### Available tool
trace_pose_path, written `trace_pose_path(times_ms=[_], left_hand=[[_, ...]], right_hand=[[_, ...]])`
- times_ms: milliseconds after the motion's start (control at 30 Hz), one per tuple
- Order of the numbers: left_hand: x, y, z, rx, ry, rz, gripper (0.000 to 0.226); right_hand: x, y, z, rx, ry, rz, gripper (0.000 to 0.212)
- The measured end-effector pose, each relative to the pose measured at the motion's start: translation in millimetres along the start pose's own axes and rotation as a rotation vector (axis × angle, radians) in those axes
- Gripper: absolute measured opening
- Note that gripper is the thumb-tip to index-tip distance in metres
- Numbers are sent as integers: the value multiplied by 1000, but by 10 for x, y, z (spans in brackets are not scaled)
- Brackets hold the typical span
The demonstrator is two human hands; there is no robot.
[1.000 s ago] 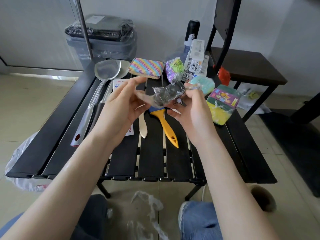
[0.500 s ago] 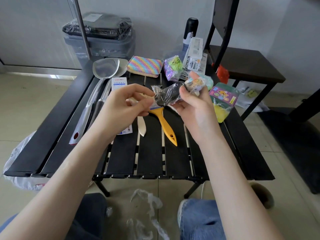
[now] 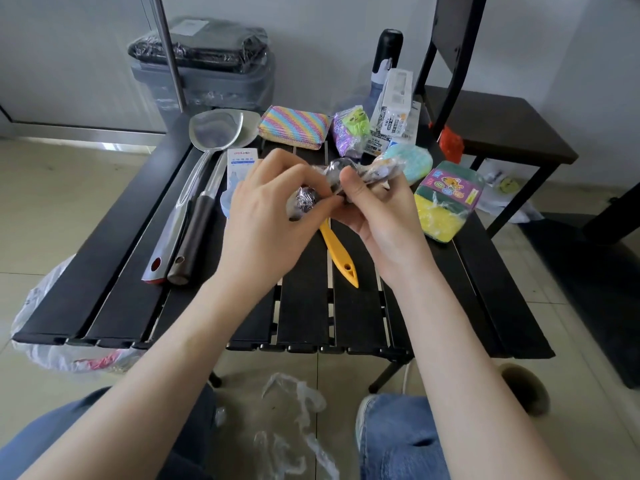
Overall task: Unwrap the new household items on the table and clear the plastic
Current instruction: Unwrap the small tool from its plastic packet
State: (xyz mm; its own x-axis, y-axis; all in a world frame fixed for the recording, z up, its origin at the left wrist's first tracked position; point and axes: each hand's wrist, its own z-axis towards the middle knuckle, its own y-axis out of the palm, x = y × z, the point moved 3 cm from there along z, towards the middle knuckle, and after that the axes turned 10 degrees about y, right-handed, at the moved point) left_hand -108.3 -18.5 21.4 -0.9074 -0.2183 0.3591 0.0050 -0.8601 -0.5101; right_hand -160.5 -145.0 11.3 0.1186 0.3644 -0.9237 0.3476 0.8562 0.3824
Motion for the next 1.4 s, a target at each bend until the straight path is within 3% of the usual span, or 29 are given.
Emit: trace_pose_path(times_ms=[200, 333, 467, 600, 733, 767, 833, 933, 1067, 1200, 1267, 1400], left_hand=[[-43, -38, 20, -21, -252, -193, 12], [-69, -80, 31, -22, -258, -169, 10], [-78, -69, 46, 0, -360, -472, 15], [-122, -54, 43, 34, -541, -771, 18], [-128, 14, 59, -56, -709, -1059, 13], [-127, 13, 63, -88, -666, -1008, 11], [-121, -15, 53, -133, -463, -682, 23], [-90, -24, 28, -102, -278, -336, 25], [-58, -22, 20, -50, -217, -261, 13], [4, -10, 19, 8, -186, -180, 7], [17, -1, 15, 11, -179, -146, 11], [-43, 2, 43, 71, -331, -349, 25]], right_hand=[[20, -84, 15, 29, 5, -115, 26], [-22, -112, -3, 138, -101, -329, 19], [-68, -70, -19, 99, -131, -363, 17], [-70, -20, -29, -6, -46, -343, 16], [-50, -27, -33, -5, 9, -318, 28], [-44, -28, -31, -4, 11, -328, 30], [-25, -37, -22, -12, 17, -369, 30], [-15, -63, -12, 0, 45, -386, 32], [-30, -85, -14, 13, 85, -378, 31], [15, -4, -45, -135, 167, -375, 58], [17, 16, -60, -185, 187, -317, 58], [2, -21, -71, -220, 193, -340, 58]])
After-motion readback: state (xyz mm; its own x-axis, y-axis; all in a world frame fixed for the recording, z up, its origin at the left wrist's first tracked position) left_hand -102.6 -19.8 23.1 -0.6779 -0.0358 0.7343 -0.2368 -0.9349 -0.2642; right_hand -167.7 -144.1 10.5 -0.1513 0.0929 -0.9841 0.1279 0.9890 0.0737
